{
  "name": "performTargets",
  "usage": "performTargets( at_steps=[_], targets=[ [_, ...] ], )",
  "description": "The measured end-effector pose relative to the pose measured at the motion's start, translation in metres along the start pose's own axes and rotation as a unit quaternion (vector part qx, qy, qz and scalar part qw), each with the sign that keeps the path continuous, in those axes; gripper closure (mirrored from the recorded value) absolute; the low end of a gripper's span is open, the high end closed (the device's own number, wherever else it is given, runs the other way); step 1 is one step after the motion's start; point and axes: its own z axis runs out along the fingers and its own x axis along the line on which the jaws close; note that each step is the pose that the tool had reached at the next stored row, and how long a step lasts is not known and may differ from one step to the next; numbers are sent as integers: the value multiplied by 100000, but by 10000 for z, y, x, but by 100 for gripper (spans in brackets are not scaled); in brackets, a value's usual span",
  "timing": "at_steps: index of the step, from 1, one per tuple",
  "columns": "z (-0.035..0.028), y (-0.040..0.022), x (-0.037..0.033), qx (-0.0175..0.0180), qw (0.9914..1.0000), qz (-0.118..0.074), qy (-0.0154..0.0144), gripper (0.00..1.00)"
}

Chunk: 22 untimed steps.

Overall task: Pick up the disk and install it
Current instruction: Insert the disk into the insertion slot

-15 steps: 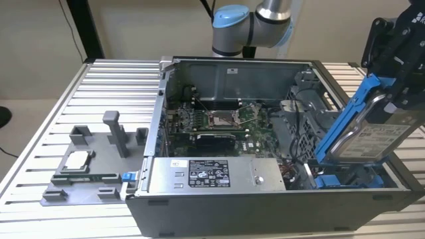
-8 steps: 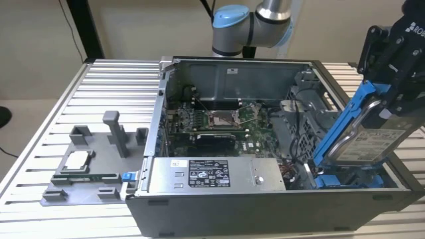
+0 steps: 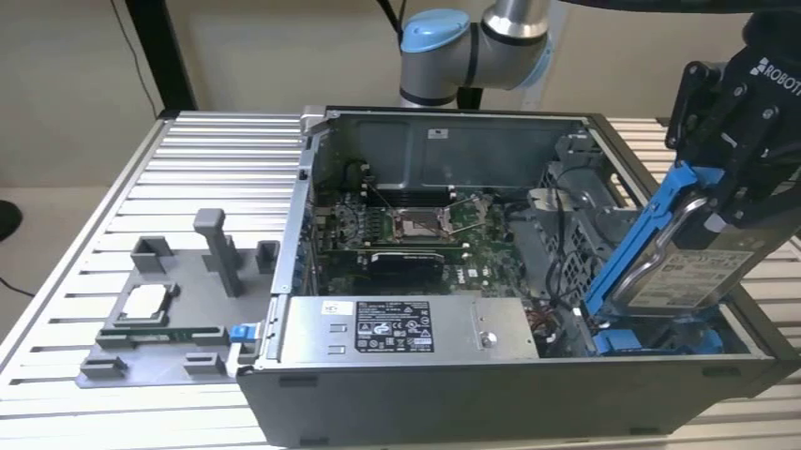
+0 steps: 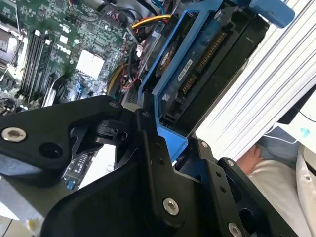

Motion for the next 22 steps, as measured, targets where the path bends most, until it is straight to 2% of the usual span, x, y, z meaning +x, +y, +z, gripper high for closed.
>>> performTargets(
  at_steps=[4,10,22],
  targets=[
    [12,-3,-18,0,100000,-66,1,100],
    [29,-50,-21,-1,100000,-128,10,100],
    [123,-55,-22,-1,100000,-128,10,100]
  ],
)
